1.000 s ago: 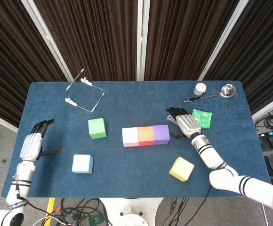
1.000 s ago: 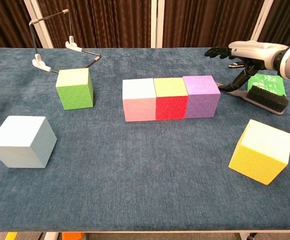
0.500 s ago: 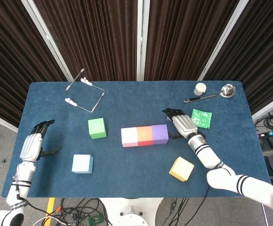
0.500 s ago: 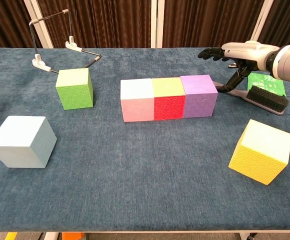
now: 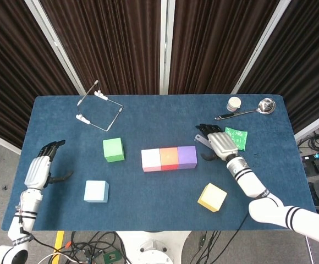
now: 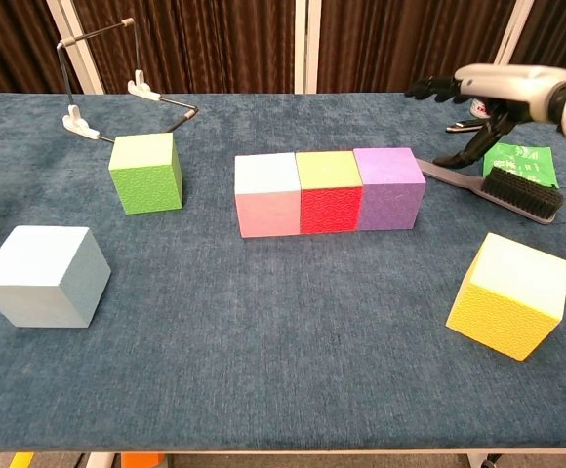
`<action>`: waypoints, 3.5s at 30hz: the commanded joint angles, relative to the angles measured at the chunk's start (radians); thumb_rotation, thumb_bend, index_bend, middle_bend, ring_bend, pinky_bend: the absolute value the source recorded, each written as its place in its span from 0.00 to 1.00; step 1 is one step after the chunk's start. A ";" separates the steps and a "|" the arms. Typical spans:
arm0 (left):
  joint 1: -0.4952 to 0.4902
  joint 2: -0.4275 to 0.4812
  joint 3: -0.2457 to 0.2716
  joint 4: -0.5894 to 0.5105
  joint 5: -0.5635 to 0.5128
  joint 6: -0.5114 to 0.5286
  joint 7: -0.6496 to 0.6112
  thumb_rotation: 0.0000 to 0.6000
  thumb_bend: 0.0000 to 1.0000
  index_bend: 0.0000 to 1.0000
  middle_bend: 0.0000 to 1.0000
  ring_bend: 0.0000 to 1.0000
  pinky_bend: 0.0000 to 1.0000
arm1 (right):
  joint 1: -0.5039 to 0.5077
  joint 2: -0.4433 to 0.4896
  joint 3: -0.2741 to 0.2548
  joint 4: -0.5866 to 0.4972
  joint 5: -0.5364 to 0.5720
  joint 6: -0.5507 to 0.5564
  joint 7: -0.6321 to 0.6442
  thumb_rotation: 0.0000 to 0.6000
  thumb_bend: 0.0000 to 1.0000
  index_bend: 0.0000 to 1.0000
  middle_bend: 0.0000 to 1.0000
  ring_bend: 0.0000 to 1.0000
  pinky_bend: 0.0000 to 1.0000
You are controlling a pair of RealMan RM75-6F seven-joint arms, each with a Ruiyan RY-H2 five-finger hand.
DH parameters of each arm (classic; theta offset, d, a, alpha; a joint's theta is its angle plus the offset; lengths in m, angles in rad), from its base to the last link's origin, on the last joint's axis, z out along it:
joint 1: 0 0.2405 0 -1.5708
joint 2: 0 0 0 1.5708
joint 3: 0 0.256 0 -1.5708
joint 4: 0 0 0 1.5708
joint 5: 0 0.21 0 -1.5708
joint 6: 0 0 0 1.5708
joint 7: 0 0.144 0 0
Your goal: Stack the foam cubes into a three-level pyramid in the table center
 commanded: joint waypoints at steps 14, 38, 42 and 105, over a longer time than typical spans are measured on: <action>-0.045 0.046 -0.054 -0.078 0.023 -0.019 -0.039 1.00 0.20 0.11 0.30 0.06 0.10 | -0.117 0.308 0.039 -0.295 -0.148 0.155 0.117 1.00 0.20 0.00 0.06 0.00 0.00; -0.322 -0.129 -0.110 0.148 -0.137 -0.367 0.110 1.00 0.19 0.11 0.16 0.05 0.10 | -0.217 0.403 0.034 -0.286 -0.229 0.236 0.305 1.00 0.19 0.00 0.06 0.00 0.00; -0.332 -0.124 -0.109 0.144 -0.157 -0.396 0.107 1.00 0.19 0.11 0.16 0.05 0.10 | -0.214 0.389 0.030 -0.263 -0.235 0.225 0.326 1.00 0.19 0.00 0.06 0.00 0.00; -0.564 -0.234 -0.258 -0.350 -0.670 -0.125 0.638 1.00 0.23 0.14 0.44 0.10 0.11 | -0.253 0.398 0.045 -0.156 -0.226 0.231 0.475 1.00 0.19 0.00 0.06 0.00 0.00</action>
